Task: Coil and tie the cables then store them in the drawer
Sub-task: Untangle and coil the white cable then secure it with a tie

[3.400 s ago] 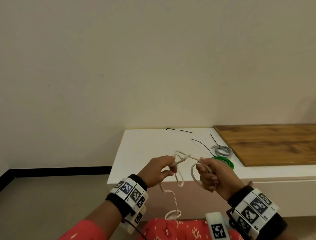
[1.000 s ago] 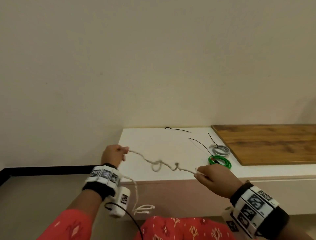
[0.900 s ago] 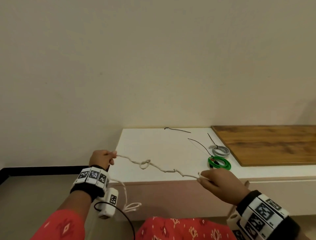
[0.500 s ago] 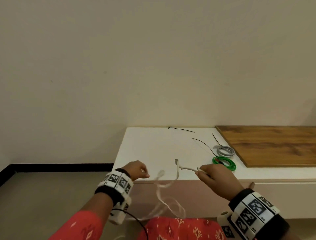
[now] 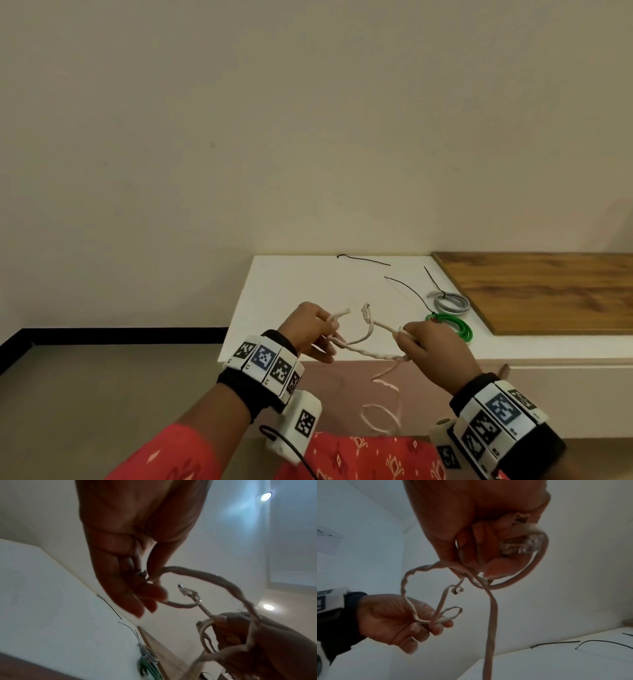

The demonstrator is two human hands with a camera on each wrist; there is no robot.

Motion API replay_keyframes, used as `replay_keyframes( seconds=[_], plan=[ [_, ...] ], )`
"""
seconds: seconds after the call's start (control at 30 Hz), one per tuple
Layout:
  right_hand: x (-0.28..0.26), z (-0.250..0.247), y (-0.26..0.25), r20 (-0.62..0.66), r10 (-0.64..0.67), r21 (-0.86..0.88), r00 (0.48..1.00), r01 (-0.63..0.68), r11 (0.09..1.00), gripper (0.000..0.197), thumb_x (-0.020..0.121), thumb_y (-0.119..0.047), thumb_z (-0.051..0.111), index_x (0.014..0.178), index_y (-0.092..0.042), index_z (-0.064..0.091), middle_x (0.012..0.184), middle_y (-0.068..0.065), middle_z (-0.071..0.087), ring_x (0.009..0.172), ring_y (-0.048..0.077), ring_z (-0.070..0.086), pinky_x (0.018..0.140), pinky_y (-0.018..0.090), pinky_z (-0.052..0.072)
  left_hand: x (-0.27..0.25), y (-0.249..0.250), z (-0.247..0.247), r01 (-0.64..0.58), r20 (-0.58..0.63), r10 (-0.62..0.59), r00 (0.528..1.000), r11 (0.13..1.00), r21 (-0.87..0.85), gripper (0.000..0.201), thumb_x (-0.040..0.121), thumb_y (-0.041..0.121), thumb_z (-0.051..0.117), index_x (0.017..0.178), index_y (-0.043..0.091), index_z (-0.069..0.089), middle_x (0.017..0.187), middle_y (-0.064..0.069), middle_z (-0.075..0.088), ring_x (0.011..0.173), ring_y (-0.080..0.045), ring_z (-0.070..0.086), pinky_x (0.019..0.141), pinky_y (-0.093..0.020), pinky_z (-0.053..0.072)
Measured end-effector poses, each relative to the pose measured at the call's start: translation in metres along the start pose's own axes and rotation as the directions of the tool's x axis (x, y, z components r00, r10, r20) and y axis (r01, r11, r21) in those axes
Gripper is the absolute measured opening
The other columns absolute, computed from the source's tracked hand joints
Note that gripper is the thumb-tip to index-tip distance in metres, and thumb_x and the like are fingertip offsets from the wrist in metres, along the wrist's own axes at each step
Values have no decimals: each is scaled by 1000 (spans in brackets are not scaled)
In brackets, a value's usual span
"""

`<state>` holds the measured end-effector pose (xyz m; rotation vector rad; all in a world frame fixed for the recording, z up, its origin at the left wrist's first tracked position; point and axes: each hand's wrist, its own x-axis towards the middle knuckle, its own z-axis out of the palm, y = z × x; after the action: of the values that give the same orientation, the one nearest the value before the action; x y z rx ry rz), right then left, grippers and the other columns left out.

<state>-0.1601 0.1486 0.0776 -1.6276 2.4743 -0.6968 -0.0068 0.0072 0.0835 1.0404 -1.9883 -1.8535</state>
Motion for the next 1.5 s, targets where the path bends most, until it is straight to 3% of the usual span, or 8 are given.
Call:
replay_keyframes(
  seconds=[0.17, 0.33, 0.6, 0.77, 1.03, 1.27, 1.4, 1.5],
  plan=[
    [-11, 1, -3, -34, -4, -127, 999, -1, 992, 45, 92, -30, 43, 51, -21, 27, 48, -2, 33, 46, 9, 31, 44, 23, 18, -3, 1, -4, 24, -113, -21, 993, 999, 27, 21, 87, 19, 60, 89, 8, 43, 80, -16, 64, 45, -14, 42, 37, -18, 39],
    [-15, 2, -8, -106, -56, -173, 993, 37, 984, 45, 91, -30, 45, 51, -25, 25, 44, -5, 29, 42, 6, 27, 42, 21, 14, -5, 7, 17, -225, -111, 259, 959, 941, 253, 24, 82, 32, 65, 76, 10, 60, 67, 1, 61, 53, -7, 50, 43, -18, 40],
    [-17, 6, -24, -141, -168, -380, 976, 104, 919, 28, 66, -27, 62, 48, -19, 42, 33, 3, 46, 26, 17, 42, 49, 15, -9, -6, 4, 29, -330, -22, 340, 940, 925, 191, 21, 83, 3, 60, 65, 14, 54, 66, -4, 63, 68, -13, 61, 78, -32, 49],
    [-17, 5, -2, -119, -108, -419, 987, 49, 907, 36, 53, -19, 86, 50, -14, 50, 34, 2, 49, 25, 17, 45, 48, 13, -8, -7, 20, 7, -435, -60, 437, 897, 899, 53, 23, 87, 2, 52, 68, 11, 59, 68, -8, 59, 52, -7, 49, 55, -16, 41],
    [-9, -9, 12, -260, -66, -398, 963, -45, 916, 20, 94, -25, 44, 91, -8, 55, 79, 8, 67, 67, 25, 60, 56, 29, 31, -11, 12, 0, -362, 401, 322, 857, 932, 25, 4, 83, 17, 57, 82, 17, 61, 48, 13, 41, 47, -5, 34, 49, -22, 26],
    [-16, -10, 18, 273, 134, 115, 953, -170, 979, 38, 92, -34, 45, 57, -20, 38, 55, -4, 38, 50, 11, 40, 50, 25, 36, 2, 5, -12, -422, 243, 346, 906, 707, 567, 7, 87, 18, 59, 81, 19, 60, 49, 13, 44, 48, 0, 39, 54, -16, 32],
    [-29, -15, 11, 532, -30, 738, 846, -446, 507, 29, 71, -27, 53, 46, -17, 40, 39, -5, 26, 32, 9, 24, 38, 21, 37, 11, -13, -16, -287, 100, 408, 908, 428, 857, 14, 90, 23, 52, 94, 16, 63, 83, 3, 63, 77, -12, 54, 68, -26, 41],
    [-31, -26, 12, 526, -106, 845, 844, -504, 181, 37, 59, -33, 70, 44, -19, 40, 33, -8, 22, 28, 7, 20, 35, 21, 35, 15, -24, -25, -379, 33, 484, 874, 638, 670, 18, 89, 8, 52, 93, 14, 68, 91, 0, 69, 86, -16, 63, 58, -20, 48]
  ],
)
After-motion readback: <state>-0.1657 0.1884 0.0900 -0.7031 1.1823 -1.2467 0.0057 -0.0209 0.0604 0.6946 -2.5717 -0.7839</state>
